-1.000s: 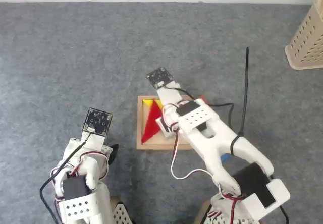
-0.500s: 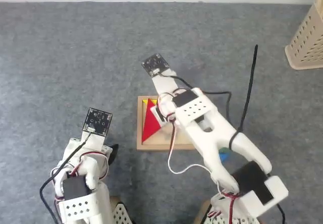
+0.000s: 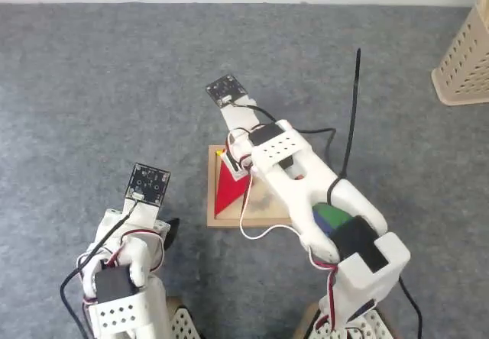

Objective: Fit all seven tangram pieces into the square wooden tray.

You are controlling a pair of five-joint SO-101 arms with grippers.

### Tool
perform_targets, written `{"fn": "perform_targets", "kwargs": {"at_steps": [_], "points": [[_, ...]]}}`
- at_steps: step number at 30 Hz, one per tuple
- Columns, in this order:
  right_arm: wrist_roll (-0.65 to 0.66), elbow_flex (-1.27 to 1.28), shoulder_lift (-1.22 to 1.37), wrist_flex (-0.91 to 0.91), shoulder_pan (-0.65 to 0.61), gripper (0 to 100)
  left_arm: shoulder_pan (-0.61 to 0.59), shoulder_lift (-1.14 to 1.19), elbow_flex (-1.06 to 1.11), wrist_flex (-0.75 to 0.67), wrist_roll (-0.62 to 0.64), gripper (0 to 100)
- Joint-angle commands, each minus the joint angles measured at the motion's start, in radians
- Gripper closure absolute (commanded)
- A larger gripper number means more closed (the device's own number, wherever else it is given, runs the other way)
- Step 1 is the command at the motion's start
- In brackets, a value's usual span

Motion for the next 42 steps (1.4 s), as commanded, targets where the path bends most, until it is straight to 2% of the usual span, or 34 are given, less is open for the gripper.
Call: {"fn": "perform_targets", "kwargs": {"at_steps": [1, 9, 15, 21, 26, 31, 42], "points": [[0.021, -0.066, -0.010, -0.008, -0.021, 97.2, 0.002, -0.017, -0.013, 0.002, 0.006, 70], [0.021, -0.064, -0.015, -0.001, -0.082, 97.2, 0.002, -0.017, -0.013, 0.002, 0.006, 70], [0.020, -0.064, -0.143, 0.047, 0.028, 97.2, 0.002, -0.017, -0.013, 0.002, 0.006, 70], [0.018, 0.009, -0.159, -0.018, 0.074, 97.2, 0.002, -0.017, -0.013, 0.002, 0.006, 70], [0.020, 0.015, -0.039, -0.081, 0.064, 97.2, 0.002, -0.017, -0.013, 0.002, 0.006, 70], [0.020, -0.052, 0.047, -0.053, 0.002, 97.2, 0.002, -0.017, -0.013, 0.002, 0.006, 70], [0.021, -0.120, 0.082, -0.038, -0.044, 97.2, 0.002, -0.017, -0.013, 0.002, 0.006, 70]]}}
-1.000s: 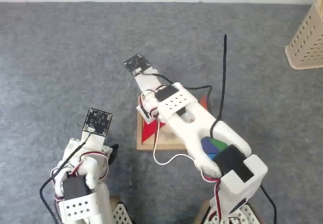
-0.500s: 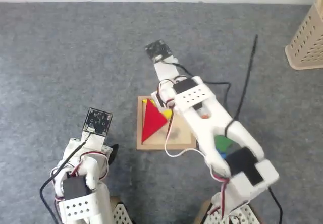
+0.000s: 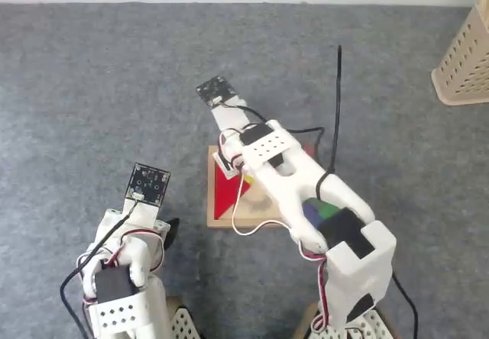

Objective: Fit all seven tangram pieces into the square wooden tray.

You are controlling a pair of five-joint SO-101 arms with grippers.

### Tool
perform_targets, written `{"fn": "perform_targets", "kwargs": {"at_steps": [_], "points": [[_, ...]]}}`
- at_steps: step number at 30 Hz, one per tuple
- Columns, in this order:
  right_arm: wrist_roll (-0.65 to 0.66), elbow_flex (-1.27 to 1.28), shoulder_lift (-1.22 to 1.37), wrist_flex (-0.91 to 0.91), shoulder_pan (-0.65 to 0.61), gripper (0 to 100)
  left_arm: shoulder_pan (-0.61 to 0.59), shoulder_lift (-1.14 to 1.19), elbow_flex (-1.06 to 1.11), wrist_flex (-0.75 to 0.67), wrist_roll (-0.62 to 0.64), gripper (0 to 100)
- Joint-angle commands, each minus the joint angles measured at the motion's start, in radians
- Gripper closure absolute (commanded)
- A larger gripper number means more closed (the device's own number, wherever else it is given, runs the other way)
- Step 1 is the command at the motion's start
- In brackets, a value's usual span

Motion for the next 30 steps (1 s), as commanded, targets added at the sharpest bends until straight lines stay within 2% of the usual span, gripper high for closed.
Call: {"fn": "perform_targets", "kwargs": {"at_steps": [1, 5, 8, 12, 14, 22, 30], "points": [[0.017, -0.057, -0.025, 0.044, -0.007, 97.2, 0.002, -0.017, -0.013, 0.002, 0.006, 70], [0.037, -0.066, -0.166, 0.222, 0.085, 97.2, 0.002, -0.017, -0.013, 0.002, 0.006, 70], [0.058, 0.017, -0.325, 0.248, 0.128, 97.2, 0.002, -0.017, -0.013, 0.002, 0.006, 70], [0.180, 0.213, -0.487, 0.255, 0.070, 96.5, 0.002, -0.017, -0.013, 0.002, 0.006, 70], [0.193, 0.282, -0.519, 0.266, 0.042, 93.3, 0.002, -0.017, -0.013, 0.002, 0.006, 70], [0.166, 0.330, -0.390, 0.249, -0.012, 70.5, 0.002, -0.017, -0.013, 0.002, 0.006, 70], [0.163, 0.330, -0.292, 0.208, -0.027, 69.6, 0.002, -0.017, -0.013, 0.002, 0.006, 70]]}}
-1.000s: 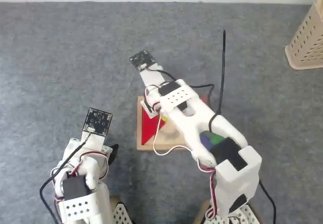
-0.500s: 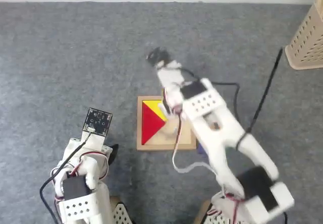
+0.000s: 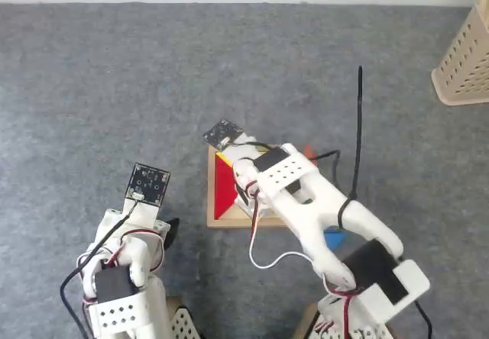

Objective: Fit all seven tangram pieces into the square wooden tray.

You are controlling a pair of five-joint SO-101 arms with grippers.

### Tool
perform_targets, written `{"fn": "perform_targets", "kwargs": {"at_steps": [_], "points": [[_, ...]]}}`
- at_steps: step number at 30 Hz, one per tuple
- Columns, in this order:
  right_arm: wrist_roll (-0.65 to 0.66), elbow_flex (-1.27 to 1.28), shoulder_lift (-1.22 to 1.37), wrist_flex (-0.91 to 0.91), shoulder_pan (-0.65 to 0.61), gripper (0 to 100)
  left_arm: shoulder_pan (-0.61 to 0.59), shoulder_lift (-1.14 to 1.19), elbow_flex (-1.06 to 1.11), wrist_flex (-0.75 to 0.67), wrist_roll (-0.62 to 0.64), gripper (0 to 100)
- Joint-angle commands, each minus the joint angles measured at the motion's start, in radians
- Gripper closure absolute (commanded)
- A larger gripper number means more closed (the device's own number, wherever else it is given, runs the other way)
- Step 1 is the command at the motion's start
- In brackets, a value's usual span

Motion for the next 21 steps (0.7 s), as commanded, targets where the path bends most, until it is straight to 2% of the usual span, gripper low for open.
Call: {"fn": "perform_targets", "kwargs": {"at_steps": [1, 9, 14, 19, 21], "points": [[-0.002, -0.008, -0.008, -0.018, -0.007, 69.8, 0.002, -0.017, -0.013, 0.002, 0.006, 70], [0.000, -0.002, -0.007, -0.048, -0.005, 92.5, 0.002, -0.017, -0.013, 0.002, 0.006, 70], [0.000, -0.002, -0.008, -0.041, 0.012, 94.4, 0.002, -0.017, -0.013, 0.002, 0.006, 70], [0.006, -0.008, -0.065, -0.015, 0.166, 99.5, 0.002, -0.017, -0.013, 0.002, 0.006, 70], [0.008, -0.008, -0.127, 0.031, 0.245, 98.6, 0.002, -0.017, -0.013, 0.002, 0.006, 70]]}}
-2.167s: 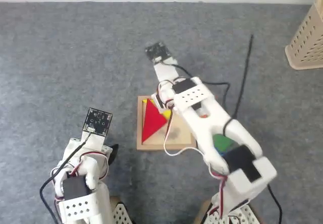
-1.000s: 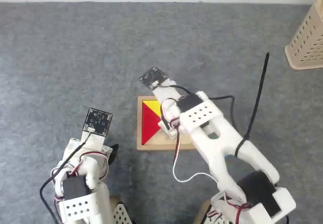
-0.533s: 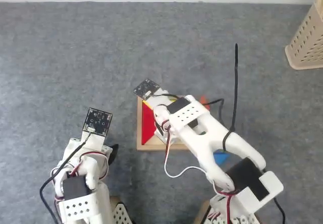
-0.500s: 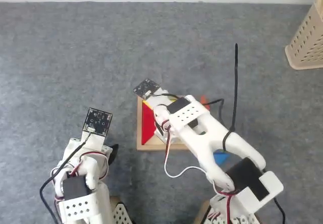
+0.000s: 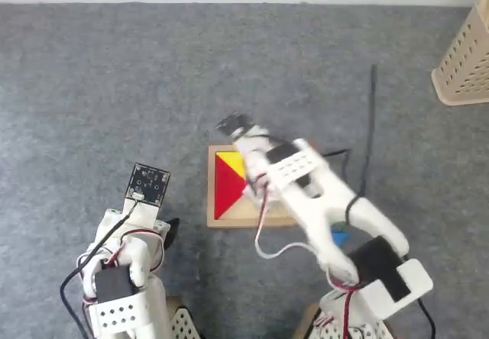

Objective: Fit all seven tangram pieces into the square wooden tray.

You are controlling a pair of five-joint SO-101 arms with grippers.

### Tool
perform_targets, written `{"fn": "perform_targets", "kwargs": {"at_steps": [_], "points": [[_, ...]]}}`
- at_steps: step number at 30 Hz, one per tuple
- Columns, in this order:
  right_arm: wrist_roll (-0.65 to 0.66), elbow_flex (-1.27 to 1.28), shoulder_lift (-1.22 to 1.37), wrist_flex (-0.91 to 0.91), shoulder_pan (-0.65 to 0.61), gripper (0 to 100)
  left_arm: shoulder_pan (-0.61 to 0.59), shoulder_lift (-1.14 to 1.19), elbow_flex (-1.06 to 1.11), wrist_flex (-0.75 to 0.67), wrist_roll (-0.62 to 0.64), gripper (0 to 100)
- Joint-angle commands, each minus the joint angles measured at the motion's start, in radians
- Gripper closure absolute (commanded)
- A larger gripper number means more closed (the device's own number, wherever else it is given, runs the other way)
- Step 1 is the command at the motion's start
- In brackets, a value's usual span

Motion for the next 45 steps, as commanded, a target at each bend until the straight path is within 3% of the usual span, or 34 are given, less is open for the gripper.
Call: {"fn": "perform_targets", "kwargs": {"at_steps": [1, 6, 12, 16, 18, 23, 26, 30, 34, 39, 45], "points": [[0.009, -0.011, -0.142, 0.076, 0.143, 98.8, 0.002, -0.017, -0.013, 0.002, 0.006, 70], [0.084, -0.011, -0.329, 0.189, 0.387, 99.1, 0.002, -0.017, -0.013, 0.002, 0.006, 70], [0.222, -0.037, -0.447, 0.199, 0.711, 99.0, 0.002, -0.017, -0.013, 0.002, 0.006, 70], [0.281, -0.126, -0.367, 0.206, 0.828, 98.0, 0.002, -0.017, -0.013, 0.002, 0.006, 70], [0.301, -0.173, -0.311, 0.245, 0.839, 91.5, 0.002, -0.017, -0.013, 0.002, 0.006, 70], [0.305, -0.275, -0.243, 0.346, 0.837, 64.5, 0.002, -0.017, -0.013, 0.002, 0.006, 70], [0.304, -0.293, -0.245, 0.361, 0.835, 56.0, 0.002, -0.017, -0.013, 0.002, 0.006, 70], [0.304, -0.295, -0.242, 0.361, 0.839, 58.7, 0.002, -0.017, -0.013, 0.002, 0.006, 70], [0.298, -0.295, -0.237, 0.357, 0.783, 70.5, 0.002, -0.017, -0.013, 0.002, 0.006, 70], [0.132, -0.279, -0.225, 0.351, 0.536, 80.8, 0.002, -0.017, -0.013, 0.002, 0.006, 70], [0.023, -0.265, -0.104, 0.272, 0.248, 74.0, 0.002, -0.017, -0.013, 0.002, 0.006, 70]]}}
